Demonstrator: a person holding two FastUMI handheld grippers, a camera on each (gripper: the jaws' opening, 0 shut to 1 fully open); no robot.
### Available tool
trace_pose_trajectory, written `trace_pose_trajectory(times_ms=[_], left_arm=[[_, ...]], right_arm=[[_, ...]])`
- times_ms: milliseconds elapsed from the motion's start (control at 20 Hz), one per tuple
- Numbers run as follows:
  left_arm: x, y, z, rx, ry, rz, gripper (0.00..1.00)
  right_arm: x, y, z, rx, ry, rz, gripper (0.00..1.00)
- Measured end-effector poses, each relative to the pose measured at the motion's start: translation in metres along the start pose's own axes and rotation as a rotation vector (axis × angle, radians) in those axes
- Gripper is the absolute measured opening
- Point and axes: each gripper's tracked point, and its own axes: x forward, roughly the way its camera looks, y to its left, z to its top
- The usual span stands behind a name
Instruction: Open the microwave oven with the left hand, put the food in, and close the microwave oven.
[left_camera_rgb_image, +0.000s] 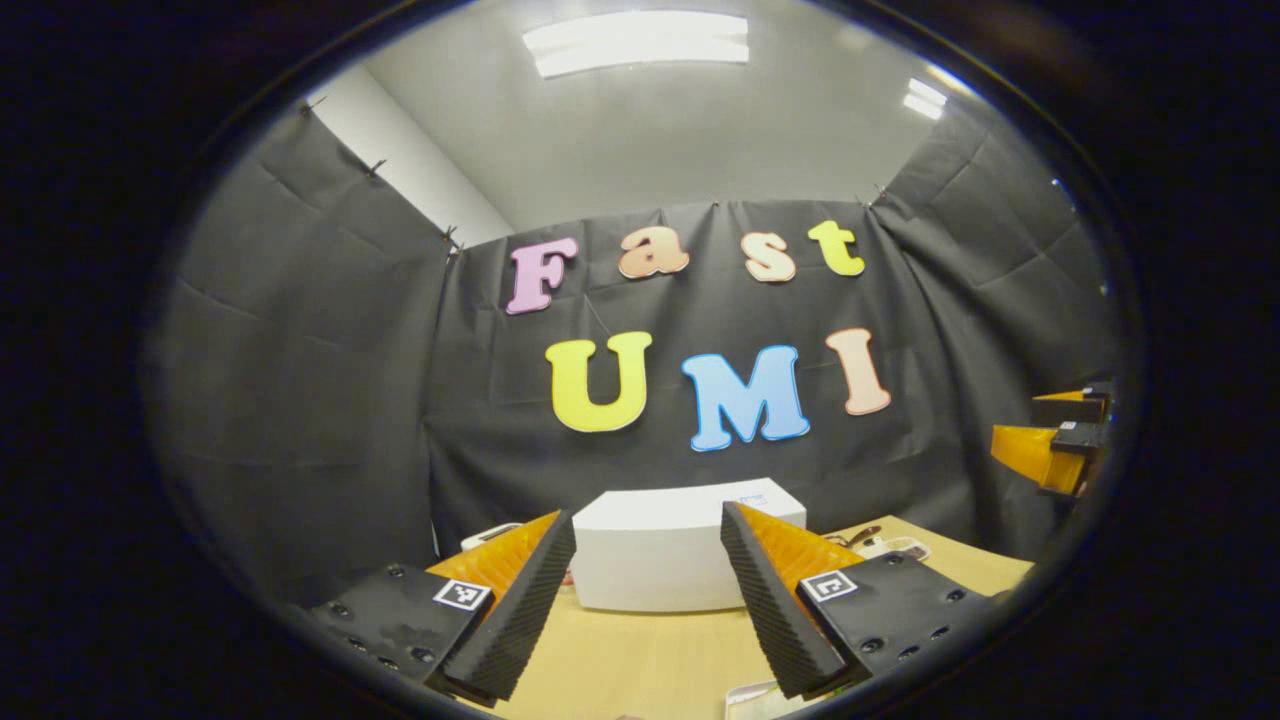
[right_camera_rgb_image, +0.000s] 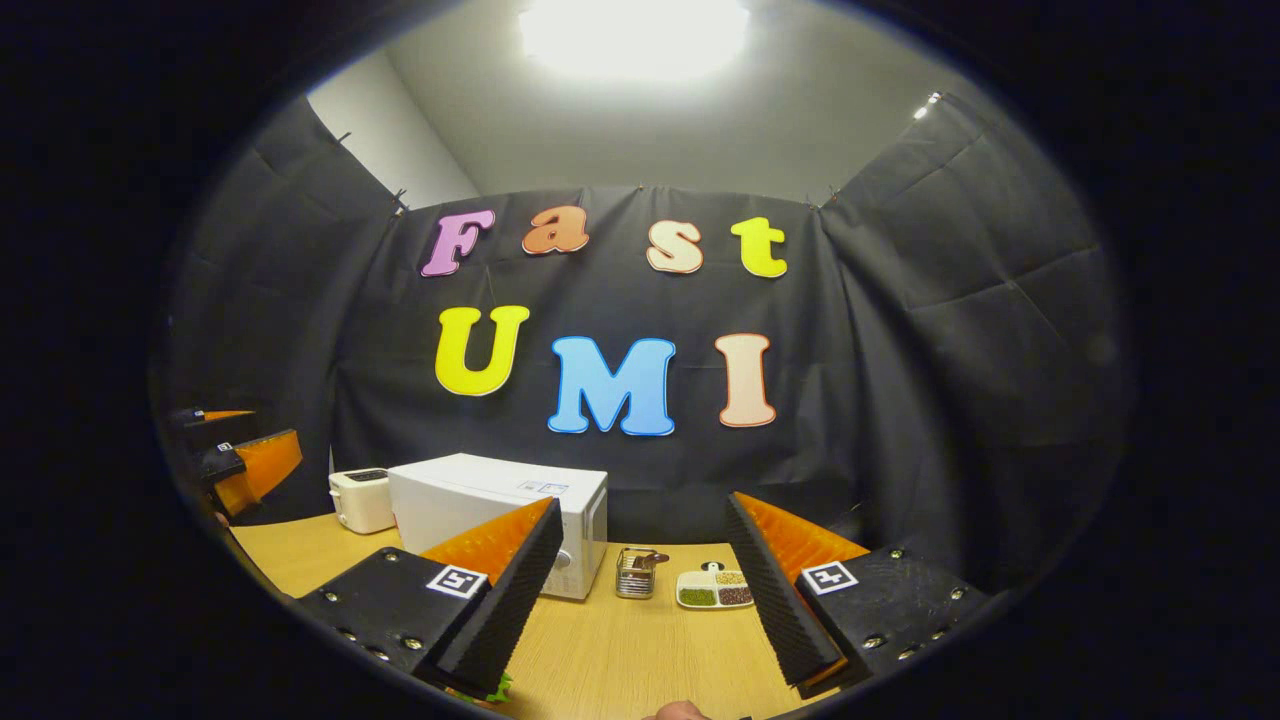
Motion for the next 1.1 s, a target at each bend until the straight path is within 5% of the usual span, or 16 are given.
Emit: trace_pose_trajectory(times_ms=[300, 1100], left_arm=[[0.029, -0.005, -0.004, -0.001, -0.010, -0.016, 1.00], [0.185, -0.070, -0.083, -0.073, 0.047, -0.252, 0.94]], right_arm=[[0.001, -0.007, 0.003, -0.012, -0.004, -0.018, 0.98], [0.037, -0.008, 0.003, -0.026, 0.020, -0.244, 0.98]])
